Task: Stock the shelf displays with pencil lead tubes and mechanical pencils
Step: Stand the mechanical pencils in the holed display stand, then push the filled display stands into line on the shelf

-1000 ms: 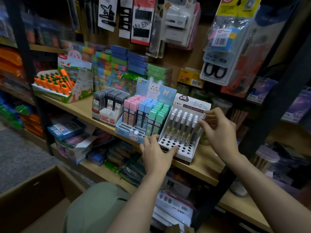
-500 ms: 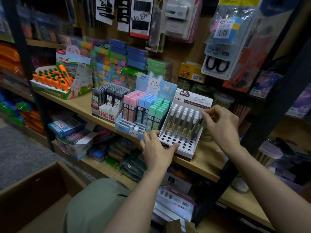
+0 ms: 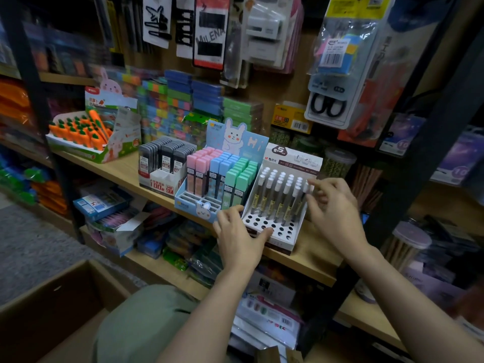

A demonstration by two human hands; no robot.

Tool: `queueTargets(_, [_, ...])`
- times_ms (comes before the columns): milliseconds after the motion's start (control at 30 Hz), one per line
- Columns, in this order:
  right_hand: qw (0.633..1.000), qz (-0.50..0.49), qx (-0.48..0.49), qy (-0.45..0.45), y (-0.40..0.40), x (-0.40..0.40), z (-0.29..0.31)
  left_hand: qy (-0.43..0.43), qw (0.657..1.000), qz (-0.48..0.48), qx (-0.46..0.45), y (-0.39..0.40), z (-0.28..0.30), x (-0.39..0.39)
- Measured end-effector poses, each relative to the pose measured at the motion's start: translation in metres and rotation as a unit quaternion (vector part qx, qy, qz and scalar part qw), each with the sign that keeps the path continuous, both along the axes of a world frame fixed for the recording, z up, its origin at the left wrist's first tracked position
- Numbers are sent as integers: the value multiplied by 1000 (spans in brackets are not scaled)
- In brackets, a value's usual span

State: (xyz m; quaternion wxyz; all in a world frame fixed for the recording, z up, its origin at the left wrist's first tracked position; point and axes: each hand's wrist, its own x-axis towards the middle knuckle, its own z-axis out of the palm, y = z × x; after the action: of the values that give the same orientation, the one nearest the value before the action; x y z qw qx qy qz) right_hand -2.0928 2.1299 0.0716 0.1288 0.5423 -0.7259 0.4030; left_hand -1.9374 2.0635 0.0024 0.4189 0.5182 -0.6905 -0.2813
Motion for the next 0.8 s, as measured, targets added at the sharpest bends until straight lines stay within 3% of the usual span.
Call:
queueTargets(133, [997, 61, 37, 41, 13, 5, 3, 21, 989, -47, -140, 2, 20, 8])
queueTargets(267, [986, 112, 97, 80, 1, 7, 19, -17, 961, -121, -250, -19, 61, 17])
queueTargets(400, [964, 146, 169, 143, -14, 7, 24, -177, 907, -286, -253, -44, 95, 13])
queueTargets(500, [956, 131, 180, 189, -17, 6, 19, -314, 852, -329, -258, -55, 93, 13])
queueTargets(800, [951, 119, 196, 208, -17, 5, 20, -384, 810, -342, -283, -62, 105, 13])
